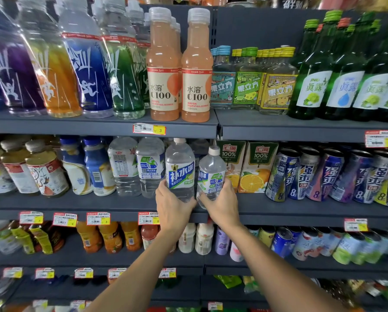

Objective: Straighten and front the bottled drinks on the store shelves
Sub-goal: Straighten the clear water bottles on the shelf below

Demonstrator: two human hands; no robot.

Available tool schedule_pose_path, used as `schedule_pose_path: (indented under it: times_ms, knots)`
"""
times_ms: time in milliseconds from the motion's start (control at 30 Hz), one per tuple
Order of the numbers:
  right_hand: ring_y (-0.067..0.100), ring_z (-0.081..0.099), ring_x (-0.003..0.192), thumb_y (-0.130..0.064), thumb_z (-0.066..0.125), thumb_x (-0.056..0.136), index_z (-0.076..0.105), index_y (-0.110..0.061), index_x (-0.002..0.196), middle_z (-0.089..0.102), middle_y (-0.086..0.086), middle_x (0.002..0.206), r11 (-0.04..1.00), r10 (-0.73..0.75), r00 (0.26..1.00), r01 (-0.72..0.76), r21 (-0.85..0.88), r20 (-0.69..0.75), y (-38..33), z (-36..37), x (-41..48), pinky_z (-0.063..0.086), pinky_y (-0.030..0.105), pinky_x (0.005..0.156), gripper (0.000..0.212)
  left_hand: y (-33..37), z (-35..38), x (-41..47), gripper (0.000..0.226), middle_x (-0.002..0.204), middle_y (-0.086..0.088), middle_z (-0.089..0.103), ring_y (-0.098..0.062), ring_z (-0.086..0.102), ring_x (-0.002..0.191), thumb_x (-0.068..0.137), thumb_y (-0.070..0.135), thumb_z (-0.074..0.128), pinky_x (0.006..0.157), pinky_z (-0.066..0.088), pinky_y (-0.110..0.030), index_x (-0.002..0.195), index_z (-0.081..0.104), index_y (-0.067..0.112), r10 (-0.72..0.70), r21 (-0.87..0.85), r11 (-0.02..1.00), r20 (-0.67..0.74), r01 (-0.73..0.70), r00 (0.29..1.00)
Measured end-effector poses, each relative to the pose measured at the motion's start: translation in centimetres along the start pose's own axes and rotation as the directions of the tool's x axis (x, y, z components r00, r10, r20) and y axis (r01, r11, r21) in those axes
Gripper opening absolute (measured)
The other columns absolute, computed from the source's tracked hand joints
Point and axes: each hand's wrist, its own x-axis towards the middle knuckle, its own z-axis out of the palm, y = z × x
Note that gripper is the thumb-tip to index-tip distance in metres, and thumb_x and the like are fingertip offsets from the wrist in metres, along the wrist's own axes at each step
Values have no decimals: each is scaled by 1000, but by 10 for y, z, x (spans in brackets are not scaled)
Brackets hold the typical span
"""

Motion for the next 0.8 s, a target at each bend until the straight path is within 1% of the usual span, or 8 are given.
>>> schedule_pose_path:
  times_ms: [133, 267, 367, 433, 533, 633, 700, 800]
  knots:
    - [8, 53, 88, -41, 79, 68, 47, -26, 110, 58, -7, 101, 1000, -12, 999, 13, -19, 30, 4, -4, 3, 40, 25, 72, 55, -10, -10, 7, 100, 135, -9, 50, -26, 50, 124, 64, 30, 89, 102, 47, -43, 143, 33, 7, 18, 15, 1000, 69, -20, 997]
    - [11, 56, 94, -44, 78, 69, 47, -24, 113, 58, -5, 104, 1000, -21, 999, 22, -20, 37, 4, -3, 3, 45, 28, 76, 58, 6, 0, -7, 96, 129, -14, 48, -29, 46, 121, 68, 31, 90, 101, 44, -36, 140, 35, 2, 3, 67, 998, -8, -3, 1000]
    - [9, 56, 95, -49, 76, 68, 47, -25, 112, 58, -7, 104, 1000, -14, 999, 14, -10, 44, 5, -5, 3, 47, 28, 76, 58, 17, 9, -20, 100, 122, -14, 45, -30, 45, 113, 69, 40, 90, 96, 46, -39, 141, 33, 1, -43, 70, 996, -52, 46, 998]
    - [11, 58, 95, -49, 76, 68, 46, -26, 110, 59, -7, 102, 1000, -16, 999, 16, -3, 47, 7, -7, 4, 50, 31, 77, 57, 10, 6, -17, 108, 129, -15, 43, -29, 41, 119, 67, 46, 90, 101, 44, -40, 146, 31, 2, -44, 36, 998, -49, 45, 998]
    - [15, 59, 97, -45, 78, 71, 46, -23, 109, 60, -4, 103, 1000, -24, 998, 25, -13, 51, 9, -10, 7, 52, 35, 80, 55, -7, -7, -6, 96, 139, -5, 46, -24, 37, 130, 68, 50, 82, 110, 35, -42, 146, 39, 15, 73, 78, 994, 31, -75, 997]
    - [17, 58, 99, -41, 80, 73, 47, -19, 110, 60, -1, 104, 999, -32, 998, 34, -27, 56, 8, -11, 7, 52, 37, 82, 54, -11, -9, -1, 77, 128, 8, 56, -20, 42, 122, 66, 55, 78, 104, 36, -42, 133, 48, 31, 69, 48, 996, 106, -74, 992]
    - [18, 58, 99, -39, 80, 74, 47, -19, 109, 60, 0, 104, 999, -38, 998, 39, -20, 52, 7, -12, 7, 52, 37, 82, 53, -7, -4, -3, 85, 127, 1, 56, -24, 43, 120, 63, 56, 80, 103, 36, -44, 134, 48, 22, 20, 82, 996, 56, -24, 998]
    - [20, 61, 97, -39, 80, 73, 47, -19, 108, 61, 0, 102, 999, -29, 998, 30, -21, 59, 5, -13, 6, 54, 39, 81, 51, 2, 10, -10, 98, 124, -12, 55, -33, 44, 115, 62, 60, 83, 98, 34, -45, 134, 46, 5, -75, 256, 962, -94, 97, 993]
